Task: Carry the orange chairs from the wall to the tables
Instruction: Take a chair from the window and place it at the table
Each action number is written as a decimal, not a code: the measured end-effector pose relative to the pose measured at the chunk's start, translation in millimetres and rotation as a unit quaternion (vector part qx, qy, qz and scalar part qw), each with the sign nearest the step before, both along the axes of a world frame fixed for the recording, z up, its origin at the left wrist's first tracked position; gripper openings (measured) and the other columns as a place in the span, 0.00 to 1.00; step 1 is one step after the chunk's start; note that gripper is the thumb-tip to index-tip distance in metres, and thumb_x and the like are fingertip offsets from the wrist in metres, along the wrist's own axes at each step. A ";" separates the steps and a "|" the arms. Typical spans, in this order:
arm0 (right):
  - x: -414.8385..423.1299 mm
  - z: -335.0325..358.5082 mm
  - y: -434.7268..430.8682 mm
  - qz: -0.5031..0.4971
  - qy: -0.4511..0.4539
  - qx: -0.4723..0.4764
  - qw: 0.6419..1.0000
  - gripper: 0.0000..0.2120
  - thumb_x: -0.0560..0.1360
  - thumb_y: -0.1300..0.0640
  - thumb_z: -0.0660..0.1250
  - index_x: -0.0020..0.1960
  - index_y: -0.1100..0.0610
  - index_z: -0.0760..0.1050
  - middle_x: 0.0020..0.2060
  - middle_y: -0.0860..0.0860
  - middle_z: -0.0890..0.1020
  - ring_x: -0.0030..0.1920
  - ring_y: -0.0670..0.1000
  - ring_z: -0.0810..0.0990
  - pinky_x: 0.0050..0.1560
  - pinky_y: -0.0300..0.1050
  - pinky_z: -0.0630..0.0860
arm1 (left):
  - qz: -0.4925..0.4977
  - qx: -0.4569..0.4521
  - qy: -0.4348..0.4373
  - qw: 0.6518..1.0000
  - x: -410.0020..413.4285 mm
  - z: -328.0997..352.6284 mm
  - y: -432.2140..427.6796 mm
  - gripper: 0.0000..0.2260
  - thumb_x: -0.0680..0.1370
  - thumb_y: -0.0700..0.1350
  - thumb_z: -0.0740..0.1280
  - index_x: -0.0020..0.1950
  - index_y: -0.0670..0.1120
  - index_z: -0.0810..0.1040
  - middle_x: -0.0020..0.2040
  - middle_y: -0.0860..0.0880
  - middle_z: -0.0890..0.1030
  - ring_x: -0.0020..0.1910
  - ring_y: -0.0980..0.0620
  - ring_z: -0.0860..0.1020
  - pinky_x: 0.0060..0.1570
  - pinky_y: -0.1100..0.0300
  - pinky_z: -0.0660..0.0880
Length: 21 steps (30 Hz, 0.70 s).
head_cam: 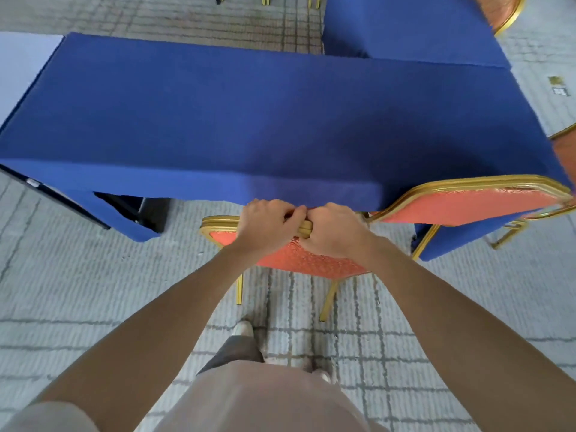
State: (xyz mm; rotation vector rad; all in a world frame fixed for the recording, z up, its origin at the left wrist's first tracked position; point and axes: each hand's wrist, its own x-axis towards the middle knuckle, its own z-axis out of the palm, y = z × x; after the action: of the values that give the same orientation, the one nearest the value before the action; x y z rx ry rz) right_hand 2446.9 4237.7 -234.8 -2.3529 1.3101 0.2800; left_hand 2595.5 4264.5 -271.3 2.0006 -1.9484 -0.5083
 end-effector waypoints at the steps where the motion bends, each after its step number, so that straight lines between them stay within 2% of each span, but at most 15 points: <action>1: 0.0 -0.4 -1.9 0.015 -0.016 -0.010 1.000 0.12 0.75 0.49 0.64 0.54 0.54 0.76 0.43 0.52 0.77 0.47 0.57 0.78 0.46 0.48 0.74 | 0.017 0.011 0.011 1.000 0.4 3.5 -0.8 0.23 0.80 0.59 0.56 0.31 0.50 0.75 0.29 0.50 0.75 0.37 0.45 0.75 0.39 0.55 0.64; 3: -1.8 -5.1 -4.2 0.027 -0.042 -0.023 0.998 0.12 0.75 0.49 0.64 0.55 0.53 0.76 0.44 0.51 0.76 0.47 0.57 0.78 0.46 0.48 0.74 | 0.053 0.053 0.036 0.997 1.7 5.2 -3.7 0.22 0.80 0.59 0.59 0.31 0.49 0.74 0.31 0.50 0.75 0.41 0.45 0.75 0.41 0.55 0.64; 5: -5.0 -8.2 -2.2 0.025 -0.049 -0.012 0.998 0.11 0.75 0.50 0.64 0.54 0.54 0.76 0.44 0.52 0.77 0.47 0.57 0.78 0.46 0.48 0.74 | 0.062 0.095 0.060 0.992 0.2 7.2 -3.5 0.24 0.76 0.66 0.55 0.39 0.50 0.81 0.37 0.50 0.77 0.45 0.47 0.75 0.45 0.55 0.64; 7: -7.1 -9.1 -6.3 0.037 -0.057 -0.005 0.998 0.10 0.75 0.50 0.64 0.54 0.54 0.76 0.44 0.52 0.77 0.47 0.57 0.78 0.45 0.47 0.74 | 0.076 0.117 0.087 0.986 -1.2 9.3 -8.6 0.30 0.71 0.70 0.50 0.47 0.52 0.84 0.43 0.51 0.80 0.48 0.48 0.75 0.49 0.54 0.65; 9: -6.1 -8.5 -14.0 0.039 -0.072 -0.016 0.997 0.11 0.75 0.49 0.64 0.54 0.53 0.77 0.43 0.51 0.78 0.46 0.57 0.78 0.44 0.47 0.74 | 0.094 0.109 0.095 0.985 -1.1 10.6 -19.1 0.28 0.75 0.68 0.54 0.43 0.49 0.83 0.41 0.49 0.80 0.47 0.47 0.75 0.49 0.54 0.66; 11: -3.5 -6.8 -21.8 0.037 -0.078 -0.033 0.996 0.12 0.74 0.46 0.65 0.53 0.52 0.78 0.42 0.50 0.78 0.44 0.56 0.78 0.44 0.47 0.74 | 0.100 0.081 0.070 0.989 -4.0 11.7 -28.2 0.26 0.80 0.63 0.57 0.34 0.46 0.77 0.34 0.48 0.77 0.41 0.44 0.75 0.43 0.54 0.65; 13: -3.2 -4.9 -30.1 0.025 -0.068 -0.039 0.997 0.13 0.74 0.44 0.65 0.52 0.51 0.77 0.42 0.50 0.78 0.44 0.55 0.78 0.44 0.47 0.73 | 0.108 0.041 0.036 0.993 -6.9 12.8 -36.4 0.27 0.81 0.60 0.56 0.29 0.45 0.71 0.29 0.48 0.74 0.34 0.45 0.72 0.36 0.54 0.63; 18: -3.0 1.1 -45.1 0.002 -0.039 -0.035 0.999 0.15 0.75 0.40 0.64 0.49 0.51 0.75 0.42 0.50 0.78 0.43 0.54 0.76 0.45 0.48 0.73 | 0.092 -0.033 0.016 0.995 -9.9 11.9 -48.5 0.27 0.81 0.58 0.56 0.25 0.45 0.65 0.24 0.48 0.68 0.26 0.48 0.67 0.28 0.57 0.59; 21: 0.9 -1.4 -40.2 0.009 -0.021 -0.065 0.998 0.16 0.75 0.38 0.63 0.48 0.51 0.76 0.41 0.50 0.78 0.43 0.55 0.77 0.44 0.48 0.73 | 0.077 -0.026 0.015 0.997 -6.4 11.5 -46.5 0.27 0.81 0.58 0.56 0.25 0.46 0.66 0.23 0.49 0.68 0.26 0.48 0.69 0.29 0.57 0.59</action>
State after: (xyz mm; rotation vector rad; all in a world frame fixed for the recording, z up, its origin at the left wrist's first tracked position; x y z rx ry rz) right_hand 2447.8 4197.4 -236.2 -2.4644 1.3235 0.1537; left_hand 2589.1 4218.0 -259.9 2.0781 -1.7537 -0.4425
